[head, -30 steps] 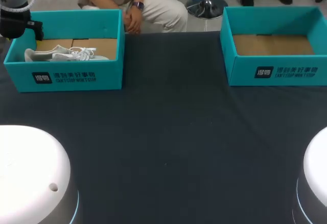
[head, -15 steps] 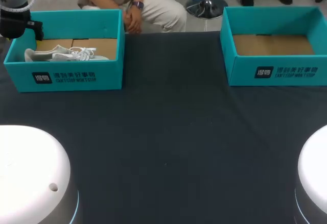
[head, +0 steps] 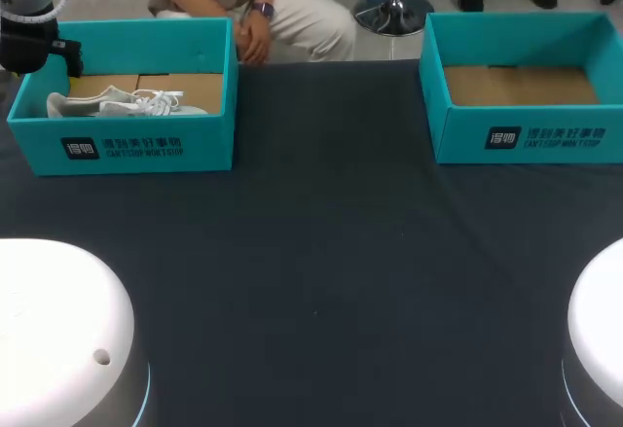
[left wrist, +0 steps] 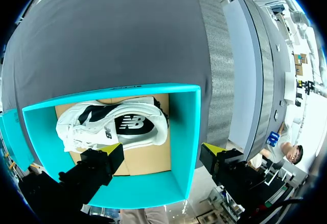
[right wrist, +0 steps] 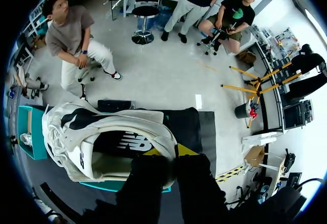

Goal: Take the shoe out of the shoebox, open the shoe tongue, remove and reinsert the insole, then place the shoe into the shoebox

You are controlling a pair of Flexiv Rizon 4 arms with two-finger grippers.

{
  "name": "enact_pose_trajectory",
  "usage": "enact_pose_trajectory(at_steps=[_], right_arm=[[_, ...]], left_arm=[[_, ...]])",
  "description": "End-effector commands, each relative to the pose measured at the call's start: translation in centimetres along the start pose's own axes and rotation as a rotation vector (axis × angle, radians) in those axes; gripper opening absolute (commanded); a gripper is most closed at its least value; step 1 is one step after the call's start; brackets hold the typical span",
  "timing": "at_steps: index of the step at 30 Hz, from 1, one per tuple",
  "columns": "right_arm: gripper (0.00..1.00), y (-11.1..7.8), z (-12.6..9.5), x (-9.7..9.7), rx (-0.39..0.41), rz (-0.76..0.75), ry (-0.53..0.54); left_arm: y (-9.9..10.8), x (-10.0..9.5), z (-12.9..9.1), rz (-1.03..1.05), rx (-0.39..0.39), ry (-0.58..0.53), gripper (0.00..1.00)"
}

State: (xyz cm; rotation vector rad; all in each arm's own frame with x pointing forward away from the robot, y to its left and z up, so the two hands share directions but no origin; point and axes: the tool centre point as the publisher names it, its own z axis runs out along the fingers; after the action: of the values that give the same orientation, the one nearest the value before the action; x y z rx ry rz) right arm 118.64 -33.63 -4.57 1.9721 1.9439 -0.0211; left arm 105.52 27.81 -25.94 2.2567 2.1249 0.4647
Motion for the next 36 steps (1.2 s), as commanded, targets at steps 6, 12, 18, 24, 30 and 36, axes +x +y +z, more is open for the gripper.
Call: enact_pose_trajectory(at_steps=[6,12,18,24,30,36], right_arm=[[0.0,0.1,-0.2,-0.1,0.002,0.001,0.001],[0.0,0.1,-0.2,-0.1,0.002,0.001,0.001],[0.0,-3.1,-1.6,1.4,0.006,0.004,-0.005],[0.0,-7.5,-3.9,3.8,-0.001,0.007,-0.013],[0.0,-12.1,-6.2,6.9,-0.013,-0.022,-0.002],[0.0,-16.3,-8.1,9.7,0.009,-0.074,0.024]], left_arm=[[0.0,0.0,0.0,0.001,-0.001,0.0,1.0],[0.0,0.0,0.0,0.001,-0.001,0.0,1.0],[0.0,0.0,0.0,0.001,-0.001,0.0,1.0],[0.0,0.0,0.0,0.001,-0.001,0.0,1.0],[0.0,0.0,0.0,0.001,-0.001,0.0,1.0],[0.0,0.0,0.0,0.001,-0.001,0.0,1.0]])
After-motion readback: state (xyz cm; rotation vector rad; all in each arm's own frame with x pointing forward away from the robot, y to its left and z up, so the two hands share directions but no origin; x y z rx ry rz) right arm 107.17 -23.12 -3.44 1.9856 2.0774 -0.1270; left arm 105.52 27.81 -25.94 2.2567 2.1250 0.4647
